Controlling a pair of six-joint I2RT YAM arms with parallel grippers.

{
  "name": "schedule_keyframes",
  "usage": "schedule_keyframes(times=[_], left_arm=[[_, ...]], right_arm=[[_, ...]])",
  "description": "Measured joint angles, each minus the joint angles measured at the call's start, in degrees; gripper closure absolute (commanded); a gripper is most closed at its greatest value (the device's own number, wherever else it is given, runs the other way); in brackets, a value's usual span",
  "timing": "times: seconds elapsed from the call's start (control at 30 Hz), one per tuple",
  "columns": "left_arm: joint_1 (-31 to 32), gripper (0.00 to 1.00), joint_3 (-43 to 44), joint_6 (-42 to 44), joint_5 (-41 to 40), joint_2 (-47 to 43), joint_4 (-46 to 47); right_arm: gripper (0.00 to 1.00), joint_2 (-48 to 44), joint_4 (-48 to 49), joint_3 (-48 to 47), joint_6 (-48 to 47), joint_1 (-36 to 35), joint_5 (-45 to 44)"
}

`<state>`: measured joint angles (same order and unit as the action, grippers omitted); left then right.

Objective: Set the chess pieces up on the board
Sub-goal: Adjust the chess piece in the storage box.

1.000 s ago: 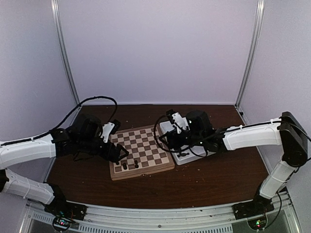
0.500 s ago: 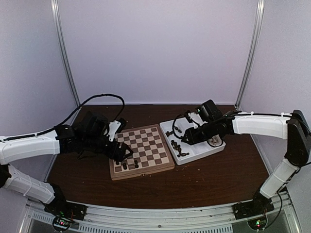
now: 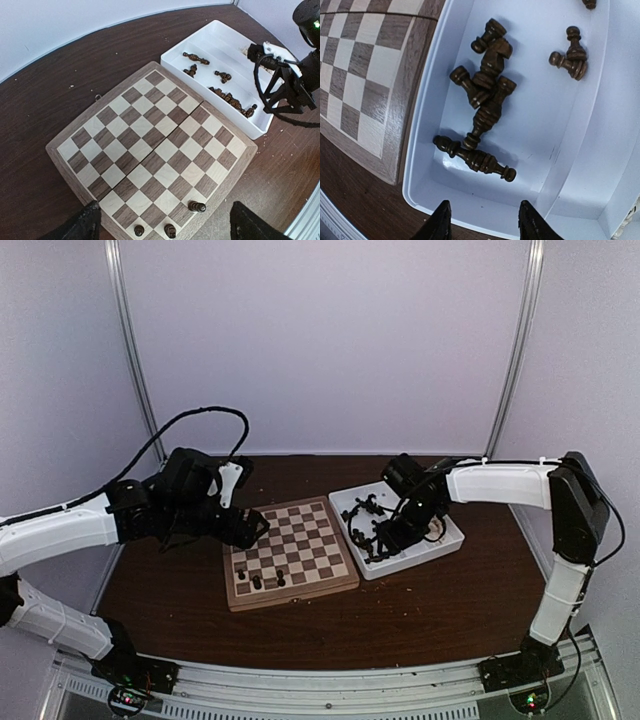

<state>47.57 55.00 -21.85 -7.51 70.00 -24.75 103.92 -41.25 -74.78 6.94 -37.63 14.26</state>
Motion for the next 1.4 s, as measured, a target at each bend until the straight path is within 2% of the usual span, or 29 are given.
schedule_keyframes(times=[0.07, 0.2, 0.33, 0.7, 1.13, 1.4], left_arm=[[-0.2, 0.11, 1.1, 0.2, -0.6, 0.5, -0.1], [-0.6, 0.11, 2.7, 0.3, -1.2, 2.0, -0.2], [-0.7, 0.11, 2.9, 0.3, -1.3, 2.9, -0.2], [-0.7, 0.11, 2.8, 0.8, -2.0, 1.6, -0.2], [-1.2, 0.11, 0.7, 1.7, -3.0, -2.9, -0.7], [-1.4, 0.10, 0.4, 1.7, -3.0, -3.7, -0.8]], right_arm=[[0.46, 1.2, -2.3, -1.0, -1.3, 0.0, -0.1], [0.43, 3.9, -5.0, -4.5, -3.0, -0.3, 0.3], [0.46, 6.8, -6.8, -7.1, -4.0, -1.1, 0.2], [0.45, 11.6, -10.4, -10.5, -5.2, -2.3, -2.3], [0.64, 18.2, -9.8, -18.1, -4.4, -1.9, -8.9], [0.55, 20.1, -5.1, -24.8, -2.4, 0.3, -11.6]])
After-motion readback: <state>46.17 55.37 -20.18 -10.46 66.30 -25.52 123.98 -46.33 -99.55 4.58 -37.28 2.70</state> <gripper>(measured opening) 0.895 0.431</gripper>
